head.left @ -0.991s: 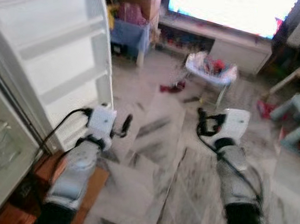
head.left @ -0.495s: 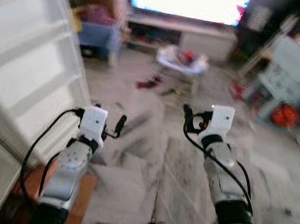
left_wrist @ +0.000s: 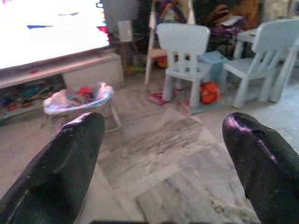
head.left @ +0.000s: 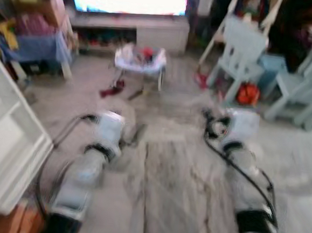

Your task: Restocking fridge

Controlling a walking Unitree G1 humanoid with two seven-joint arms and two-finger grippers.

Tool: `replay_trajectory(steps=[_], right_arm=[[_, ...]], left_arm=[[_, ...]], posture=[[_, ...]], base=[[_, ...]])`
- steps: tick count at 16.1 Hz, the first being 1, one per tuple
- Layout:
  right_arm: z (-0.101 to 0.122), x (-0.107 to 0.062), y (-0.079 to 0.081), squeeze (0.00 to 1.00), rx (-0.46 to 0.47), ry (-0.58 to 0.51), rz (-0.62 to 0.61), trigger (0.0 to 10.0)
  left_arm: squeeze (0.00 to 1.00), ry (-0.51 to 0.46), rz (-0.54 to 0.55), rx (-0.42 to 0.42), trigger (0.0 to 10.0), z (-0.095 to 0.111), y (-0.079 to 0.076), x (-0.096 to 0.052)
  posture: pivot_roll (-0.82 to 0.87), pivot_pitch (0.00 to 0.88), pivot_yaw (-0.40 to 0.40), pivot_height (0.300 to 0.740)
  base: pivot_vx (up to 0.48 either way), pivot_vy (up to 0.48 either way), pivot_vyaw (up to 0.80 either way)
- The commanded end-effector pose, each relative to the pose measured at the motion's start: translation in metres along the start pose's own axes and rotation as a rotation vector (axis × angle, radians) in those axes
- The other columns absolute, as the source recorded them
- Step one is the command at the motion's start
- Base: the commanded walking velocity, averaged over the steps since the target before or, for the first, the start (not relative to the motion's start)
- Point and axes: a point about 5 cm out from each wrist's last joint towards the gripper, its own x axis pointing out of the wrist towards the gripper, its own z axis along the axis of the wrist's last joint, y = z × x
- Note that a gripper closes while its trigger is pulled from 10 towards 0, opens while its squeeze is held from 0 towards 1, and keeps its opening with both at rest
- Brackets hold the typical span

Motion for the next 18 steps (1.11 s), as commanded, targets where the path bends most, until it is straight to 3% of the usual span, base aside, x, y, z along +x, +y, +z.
replay_trajectory(steps=[1, 18], right_arm=[[0.0098, 0.0041, 0.0138, 0.0, 0.011, -0.04, 0.036, 10.0], [0.0126, 0.0093, 0.0147, 0.0, 0.004, -0.048, 0.04, 10.0]], left_arm=[[0.0, -0.006, 0.026, 0.019, 10.0, 0.0028, 0.0114, -0.004], [0.0, -0.009, 0.022, 0.028, 10.0, 0.0037, 0.0104, -0.0039]], posture=[[0.05, 0.059, -0.022, 0.74], [0.06, 0.043, -0.027, 0.74]], base=[[0.45, 0.0, -0.8], [0.447, 0.0, -0.8]])
